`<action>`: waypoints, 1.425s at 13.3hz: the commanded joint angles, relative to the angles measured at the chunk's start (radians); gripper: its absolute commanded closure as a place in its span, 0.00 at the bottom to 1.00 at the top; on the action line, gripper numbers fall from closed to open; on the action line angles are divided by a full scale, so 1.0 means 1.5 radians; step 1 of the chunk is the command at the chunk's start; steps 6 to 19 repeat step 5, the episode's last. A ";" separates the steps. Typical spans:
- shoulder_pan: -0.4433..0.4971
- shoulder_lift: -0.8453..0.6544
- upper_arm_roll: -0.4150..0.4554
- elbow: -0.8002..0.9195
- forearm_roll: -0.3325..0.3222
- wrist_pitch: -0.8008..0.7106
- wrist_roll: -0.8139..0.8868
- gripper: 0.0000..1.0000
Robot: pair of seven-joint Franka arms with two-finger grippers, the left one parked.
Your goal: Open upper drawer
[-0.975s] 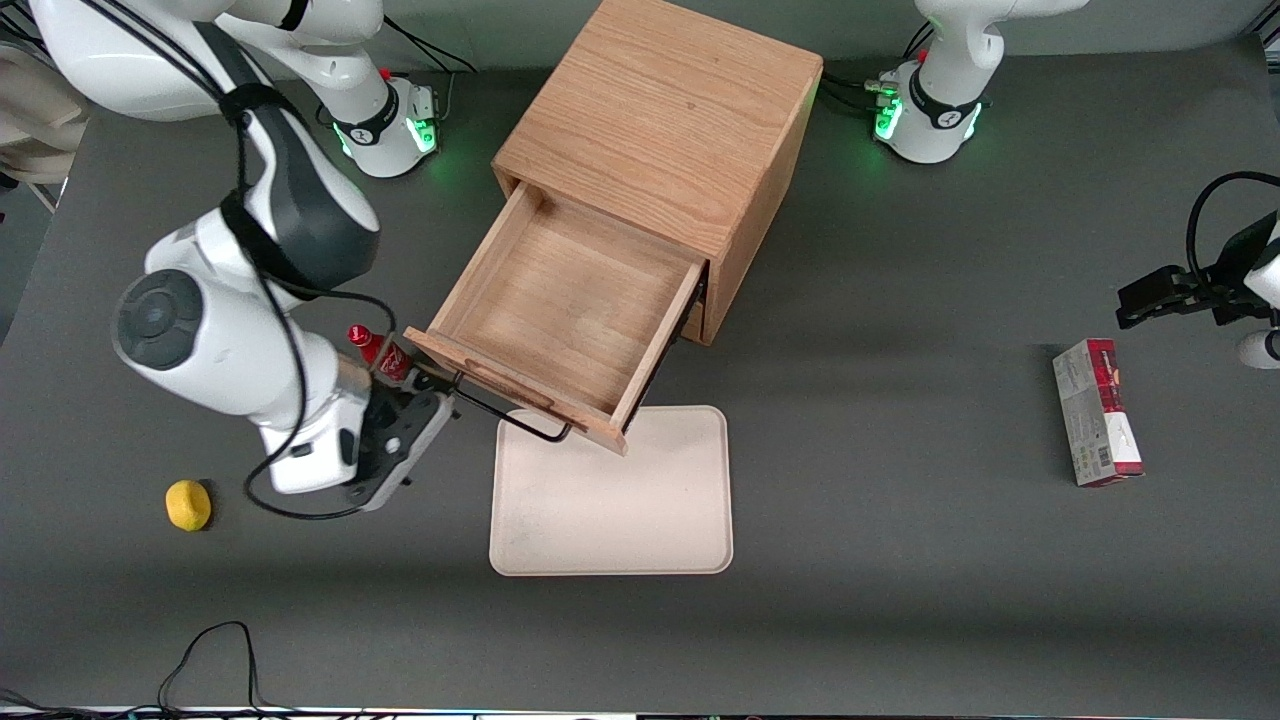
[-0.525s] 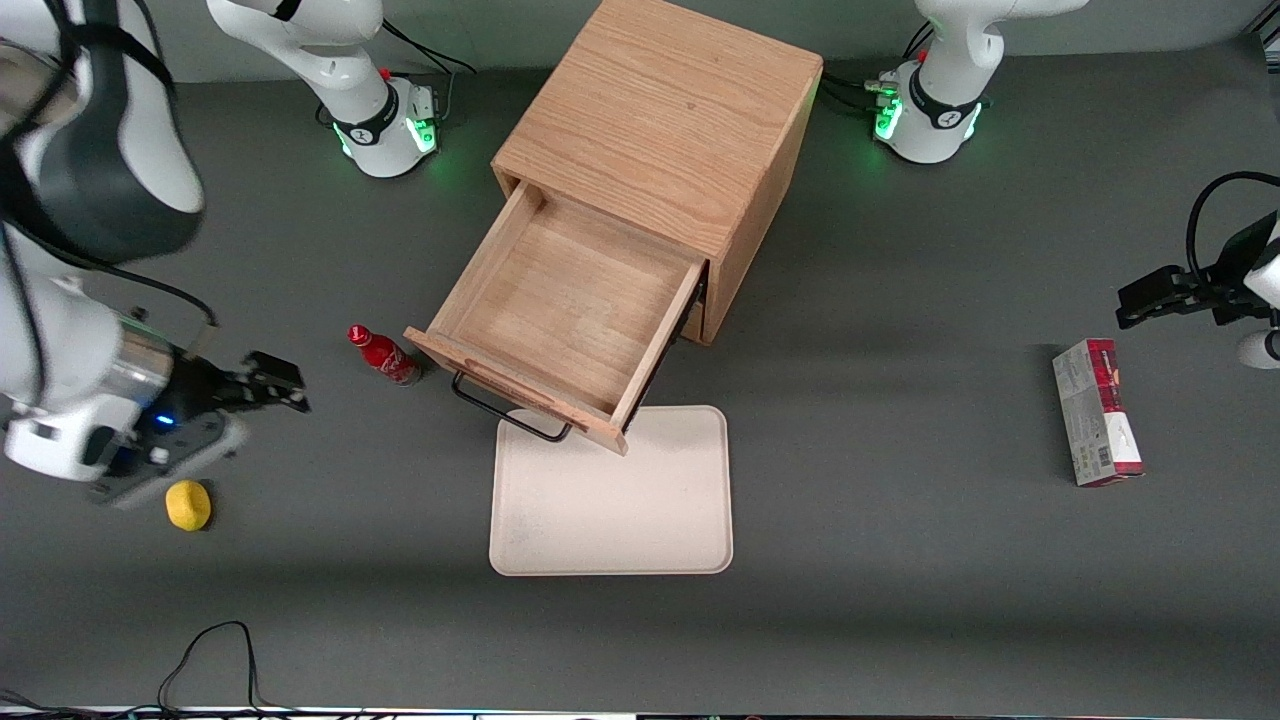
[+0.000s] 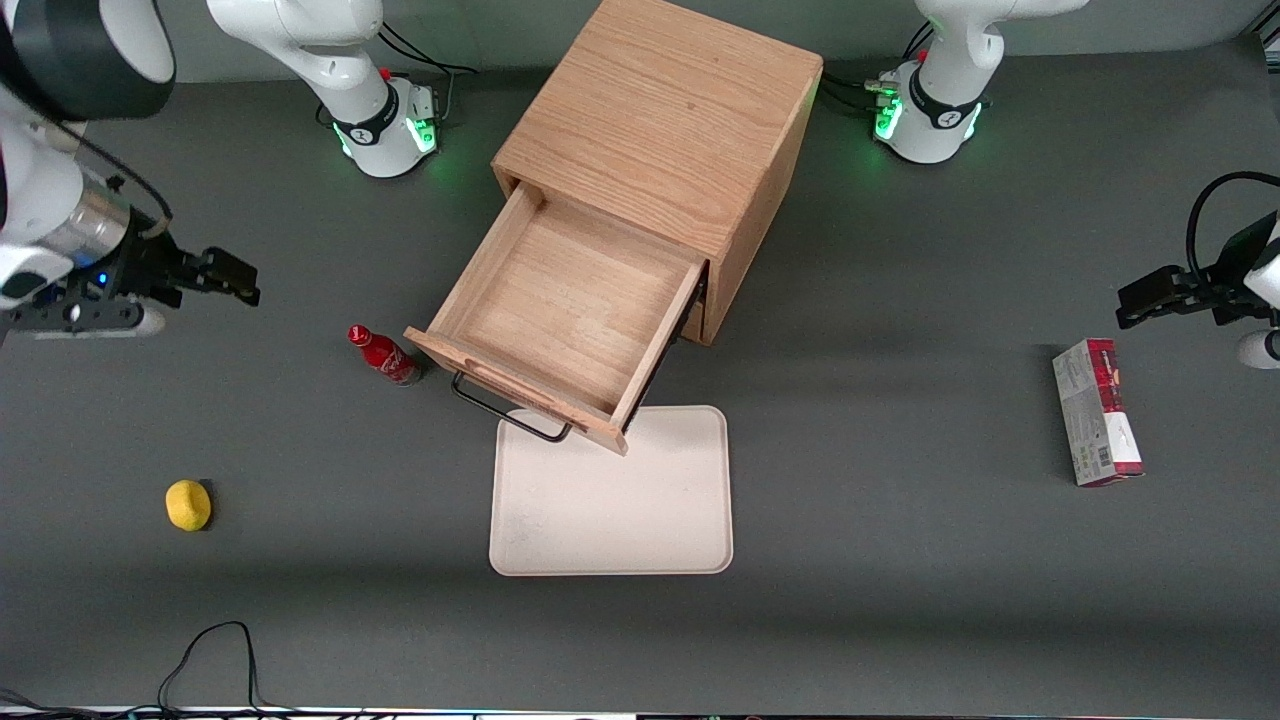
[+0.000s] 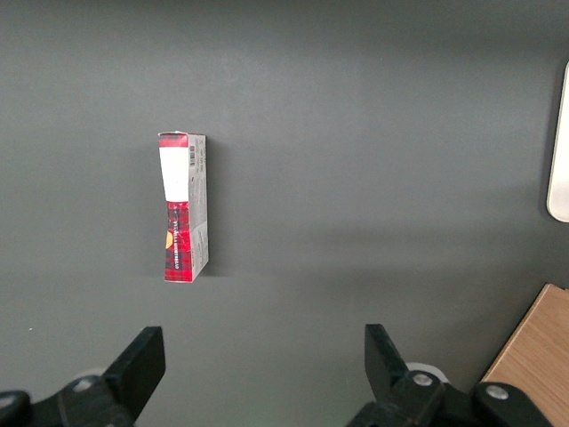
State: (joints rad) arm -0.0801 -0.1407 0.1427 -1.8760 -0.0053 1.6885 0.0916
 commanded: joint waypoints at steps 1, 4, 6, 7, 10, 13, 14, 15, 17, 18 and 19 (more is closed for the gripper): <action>0.006 -0.072 -0.032 -0.080 0.010 0.024 0.014 0.00; 0.006 -0.059 -0.028 -0.071 0.000 0.025 0.017 0.00; 0.007 -0.054 -0.028 -0.069 0.000 0.028 0.024 0.00; 0.007 -0.054 -0.028 -0.069 0.000 0.028 0.024 0.00; 0.007 -0.054 -0.028 -0.069 0.000 0.028 0.024 0.00; 0.007 -0.054 -0.028 -0.069 0.000 0.028 0.024 0.00; 0.007 -0.054 -0.028 -0.069 0.000 0.028 0.024 0.00; 0.007 -0.054 -0.028 -0.069 0.000 0.028 0.024 0.00; 0.007 -0.054 -0.028 -0.069 0.000 0.028 0.024 0.00; 0.007 -0.054 -0.028 -0.069 0.000 0.028 0.024 0.00; 0.007 -0.054 -0.028 -0.069 0.000 0.028 0.024 0.00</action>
